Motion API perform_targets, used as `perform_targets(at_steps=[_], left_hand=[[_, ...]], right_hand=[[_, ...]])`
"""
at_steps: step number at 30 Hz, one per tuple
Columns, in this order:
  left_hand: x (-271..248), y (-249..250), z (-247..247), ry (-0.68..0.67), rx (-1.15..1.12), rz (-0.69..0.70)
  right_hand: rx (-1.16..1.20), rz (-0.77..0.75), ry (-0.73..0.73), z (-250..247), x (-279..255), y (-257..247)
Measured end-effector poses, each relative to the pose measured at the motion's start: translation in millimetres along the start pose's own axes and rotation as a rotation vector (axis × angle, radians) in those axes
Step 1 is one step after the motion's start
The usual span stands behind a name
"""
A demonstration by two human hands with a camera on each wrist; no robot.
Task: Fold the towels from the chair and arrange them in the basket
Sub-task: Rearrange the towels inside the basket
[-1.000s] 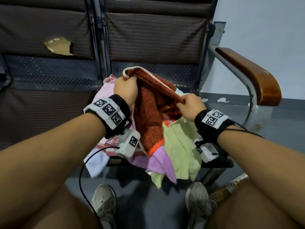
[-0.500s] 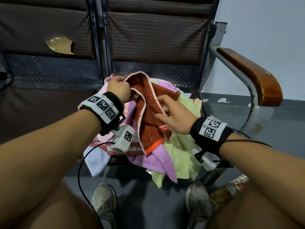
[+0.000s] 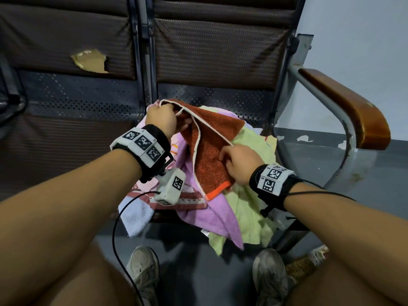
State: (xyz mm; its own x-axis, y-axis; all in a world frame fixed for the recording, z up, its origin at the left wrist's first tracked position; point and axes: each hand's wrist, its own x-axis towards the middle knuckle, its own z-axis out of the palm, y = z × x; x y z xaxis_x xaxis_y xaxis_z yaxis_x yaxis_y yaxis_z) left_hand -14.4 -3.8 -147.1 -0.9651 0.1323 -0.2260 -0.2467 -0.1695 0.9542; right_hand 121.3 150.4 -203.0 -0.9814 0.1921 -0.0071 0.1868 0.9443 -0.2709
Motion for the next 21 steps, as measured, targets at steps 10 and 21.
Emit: perform_targets(at_steps=[10,21], left_hand=[[5,-4,-3,0.007,-0.035,-0.061],[7,-4,-9,-0.058,0.005,0.039]], right_hand=[[0.117,-0.135,-0.013,7,11,-37],[-0.209,-0.01,-0.036,45,19,-53]])
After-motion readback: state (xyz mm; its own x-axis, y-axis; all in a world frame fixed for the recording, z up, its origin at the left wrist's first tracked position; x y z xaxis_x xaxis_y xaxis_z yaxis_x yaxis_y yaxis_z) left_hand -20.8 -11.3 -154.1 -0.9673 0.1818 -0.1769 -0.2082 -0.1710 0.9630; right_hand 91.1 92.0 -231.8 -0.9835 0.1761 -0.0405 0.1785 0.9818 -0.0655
